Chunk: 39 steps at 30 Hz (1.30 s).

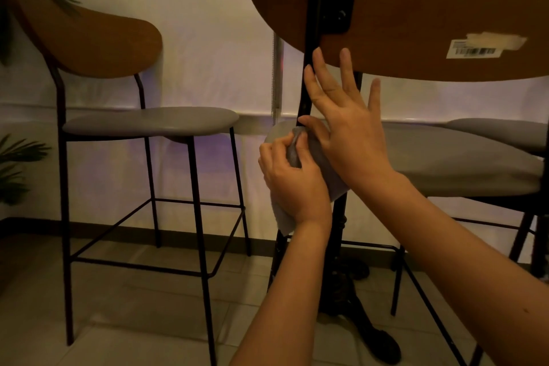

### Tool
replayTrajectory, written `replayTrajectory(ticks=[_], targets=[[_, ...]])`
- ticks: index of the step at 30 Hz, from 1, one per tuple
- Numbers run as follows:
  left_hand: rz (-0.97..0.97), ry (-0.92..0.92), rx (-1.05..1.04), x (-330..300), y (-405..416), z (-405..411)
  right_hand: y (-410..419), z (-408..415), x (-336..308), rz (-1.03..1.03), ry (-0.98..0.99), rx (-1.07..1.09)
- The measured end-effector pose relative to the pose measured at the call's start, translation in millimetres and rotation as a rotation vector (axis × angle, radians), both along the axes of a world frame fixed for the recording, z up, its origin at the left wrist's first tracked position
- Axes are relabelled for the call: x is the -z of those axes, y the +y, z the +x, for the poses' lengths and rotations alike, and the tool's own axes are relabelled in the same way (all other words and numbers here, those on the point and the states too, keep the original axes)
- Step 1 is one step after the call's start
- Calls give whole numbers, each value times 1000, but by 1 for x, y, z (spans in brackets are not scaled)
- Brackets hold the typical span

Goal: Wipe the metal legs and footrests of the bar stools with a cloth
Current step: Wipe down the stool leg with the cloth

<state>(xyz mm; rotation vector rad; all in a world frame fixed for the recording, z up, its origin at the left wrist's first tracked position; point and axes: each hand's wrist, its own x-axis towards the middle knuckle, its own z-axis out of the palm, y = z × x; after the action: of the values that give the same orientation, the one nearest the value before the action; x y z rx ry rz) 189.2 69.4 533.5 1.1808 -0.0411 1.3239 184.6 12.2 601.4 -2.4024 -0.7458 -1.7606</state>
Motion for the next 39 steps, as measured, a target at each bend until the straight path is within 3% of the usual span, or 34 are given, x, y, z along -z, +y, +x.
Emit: replayTrajectory(ticks=[9, 14, 21, 34, 39], targets=[[27, 49, 78, 17, 6, -13, 2, -1, 1, 5, 11, -3], [112, 23, -30, 22, 1, -6, 2, -1, 1, 4, 19, 29], [79, -35, -85, 6, -1, 4, 1, 1, 1, -2, 12, 33], [144, -20, -51, 88, 8, -4, 6, 7, 19, 32, -10, 85], [116, -63, -45, 86, 8, -8, 9, 7, 24, 56, 10, 60]])
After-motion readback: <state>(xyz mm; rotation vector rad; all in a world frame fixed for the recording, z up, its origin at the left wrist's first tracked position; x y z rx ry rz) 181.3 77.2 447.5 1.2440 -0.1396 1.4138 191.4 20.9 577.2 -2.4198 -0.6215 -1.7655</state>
